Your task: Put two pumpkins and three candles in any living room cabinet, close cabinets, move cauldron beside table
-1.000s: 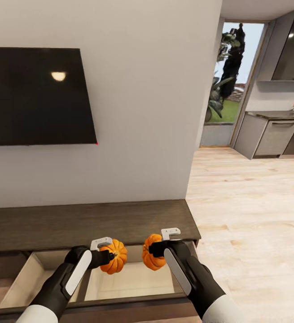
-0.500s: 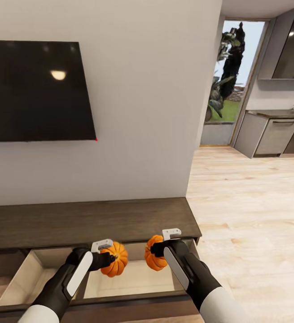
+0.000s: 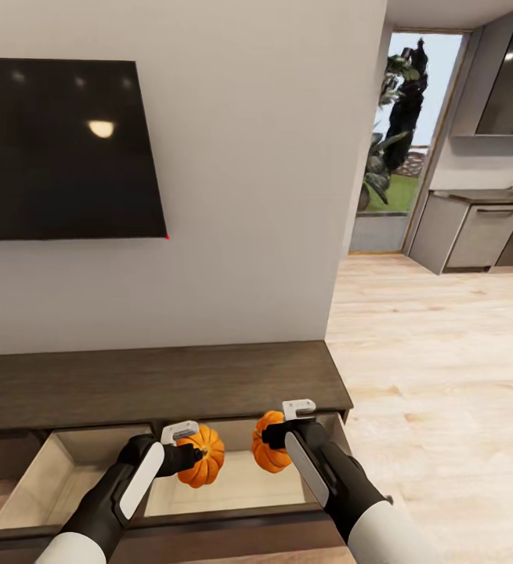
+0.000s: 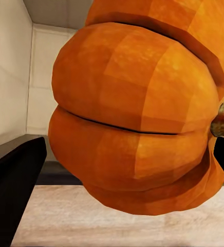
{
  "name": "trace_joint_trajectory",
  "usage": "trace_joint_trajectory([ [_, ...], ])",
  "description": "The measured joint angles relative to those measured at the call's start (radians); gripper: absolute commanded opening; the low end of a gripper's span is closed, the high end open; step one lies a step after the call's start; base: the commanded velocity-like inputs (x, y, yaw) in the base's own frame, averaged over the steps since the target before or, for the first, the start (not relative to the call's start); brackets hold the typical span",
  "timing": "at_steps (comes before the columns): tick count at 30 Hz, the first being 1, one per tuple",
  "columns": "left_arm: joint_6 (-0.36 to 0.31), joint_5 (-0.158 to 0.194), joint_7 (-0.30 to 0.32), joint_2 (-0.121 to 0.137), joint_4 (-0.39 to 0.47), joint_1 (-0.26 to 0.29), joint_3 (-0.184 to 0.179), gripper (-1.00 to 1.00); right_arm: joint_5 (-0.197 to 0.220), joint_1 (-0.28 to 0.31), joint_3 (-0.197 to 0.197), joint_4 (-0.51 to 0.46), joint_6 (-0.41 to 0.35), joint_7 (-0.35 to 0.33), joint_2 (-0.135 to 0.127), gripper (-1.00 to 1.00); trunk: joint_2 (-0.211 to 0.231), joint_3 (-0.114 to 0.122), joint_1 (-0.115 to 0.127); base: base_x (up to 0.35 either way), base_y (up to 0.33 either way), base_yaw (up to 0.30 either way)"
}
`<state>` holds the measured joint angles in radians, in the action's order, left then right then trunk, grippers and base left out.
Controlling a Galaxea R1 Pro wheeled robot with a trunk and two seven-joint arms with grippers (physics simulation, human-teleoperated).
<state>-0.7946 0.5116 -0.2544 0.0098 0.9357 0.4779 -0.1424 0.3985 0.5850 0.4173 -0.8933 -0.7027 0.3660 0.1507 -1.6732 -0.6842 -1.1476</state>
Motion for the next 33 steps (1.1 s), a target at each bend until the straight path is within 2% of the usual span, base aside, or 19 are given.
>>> trace_joint_trajectory([
  [10,0.004,0.0,0.003,0.0,-0.003,0.0,0.0,-1.0,-0.007,0.0,0.0,0.017,0.004,-0.002,0.0,-1.0,-0.07,-0.031,-0.038,0.0,0.0,0.0],
  [20,0.005,0.0,0.003,0.0,-0.002,0.002,0.0,-1.0,-0.008,0.0,0.002,0.02,0.032,-0.007,-0.001,-1.0,-0.14,-0.063,-0.077,0.0,0.0,0.0],
  [26,0.005,-0.001,0.003,0.001,0.002,0.002,0.0,-1.0,0.0,0.0,0.002,0.022,0.076,-0.007,-0.001,-1.0,-0.182,-0.081,-0.1,0.0,0.0,0.0],
  [33,0.005,-0.003,0.002,0.001,0.01,0.003,0.001,-1.0,0.001,0.0,0.001,0.025,0.083,-0.007,-0.001,-1.0,-0.231,-0.103,-0.127,0.0,0.0,0.0],
])
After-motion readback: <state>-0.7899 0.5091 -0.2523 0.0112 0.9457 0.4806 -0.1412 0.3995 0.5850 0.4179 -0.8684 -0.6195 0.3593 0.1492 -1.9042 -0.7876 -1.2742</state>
